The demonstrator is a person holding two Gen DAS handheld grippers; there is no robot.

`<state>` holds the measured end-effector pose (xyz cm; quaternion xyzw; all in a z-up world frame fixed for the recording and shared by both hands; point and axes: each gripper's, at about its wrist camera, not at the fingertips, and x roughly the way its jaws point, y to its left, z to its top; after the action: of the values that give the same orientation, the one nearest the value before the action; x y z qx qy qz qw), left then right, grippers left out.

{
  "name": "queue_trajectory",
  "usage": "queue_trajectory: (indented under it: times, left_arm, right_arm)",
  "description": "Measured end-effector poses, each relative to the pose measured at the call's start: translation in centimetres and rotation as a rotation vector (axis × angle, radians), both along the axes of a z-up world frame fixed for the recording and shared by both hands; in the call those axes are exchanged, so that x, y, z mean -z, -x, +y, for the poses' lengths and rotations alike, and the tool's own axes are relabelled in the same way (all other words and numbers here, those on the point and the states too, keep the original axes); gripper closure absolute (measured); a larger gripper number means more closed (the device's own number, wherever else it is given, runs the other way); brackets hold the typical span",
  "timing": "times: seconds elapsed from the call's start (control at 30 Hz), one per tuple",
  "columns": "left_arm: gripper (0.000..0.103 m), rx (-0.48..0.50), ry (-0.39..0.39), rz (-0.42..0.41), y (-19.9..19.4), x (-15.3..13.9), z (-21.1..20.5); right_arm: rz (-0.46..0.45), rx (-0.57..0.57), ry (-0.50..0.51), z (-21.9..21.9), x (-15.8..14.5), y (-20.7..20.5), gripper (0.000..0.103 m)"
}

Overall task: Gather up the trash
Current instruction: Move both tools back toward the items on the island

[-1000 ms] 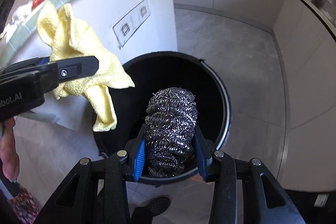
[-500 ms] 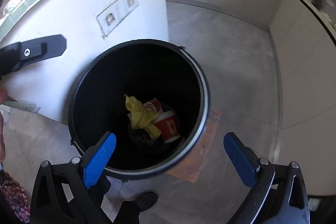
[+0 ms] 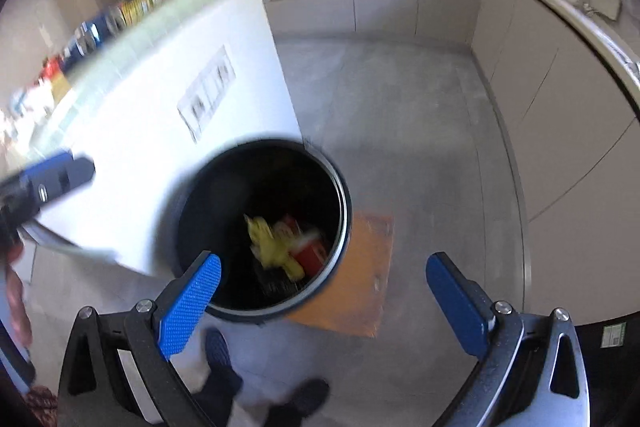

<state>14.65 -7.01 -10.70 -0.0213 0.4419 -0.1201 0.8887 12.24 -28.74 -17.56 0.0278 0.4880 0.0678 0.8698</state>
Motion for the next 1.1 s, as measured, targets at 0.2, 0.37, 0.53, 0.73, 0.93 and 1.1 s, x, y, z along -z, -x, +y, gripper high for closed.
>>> queue_trajectory:
  times: [0.2,0.37,0.53,0.73,0.93,1.1]
  left_arm:
    - [0.014,-0.028,0.002,-0.083,1.6,-3.5,2.4]
    - [0.014,-0.074,-0.009,-0.128,2.1,-5.1,5.0]
    - [0.014,-0.137,-0.031,-0.162,3.1,-6.2,8.5]
    - [0.014,-0.217,-0.055,-0.192,3.9,-7.2,12.9]
    - [0.014,-0.282,-0.115,-0.213,4.0,-7.6,16.1]
    - [0.014,-0.356,-0.179,-0.237,4.5,-8.0,19.0]
  right_arm:
    - [-0.055,0.023,0.048,2.1,-4.6,0.9,0.0]
    - [-0.117,0.01,0.031,3.8,-7.5,1.1,0.0]
    - [-0.173,-0.048,0.026,6.5,-9.9,1.3,0.0]
    - [-0.242,-0.101,0.014,10.6,-12.3,0.8,0.0]
    - [-0.302,-0.14,0.013,14.1,-13.9,0.7,0.0]
    - [-0.352,-0.15,0.002,16.3,-15.2,0.3,0.0]
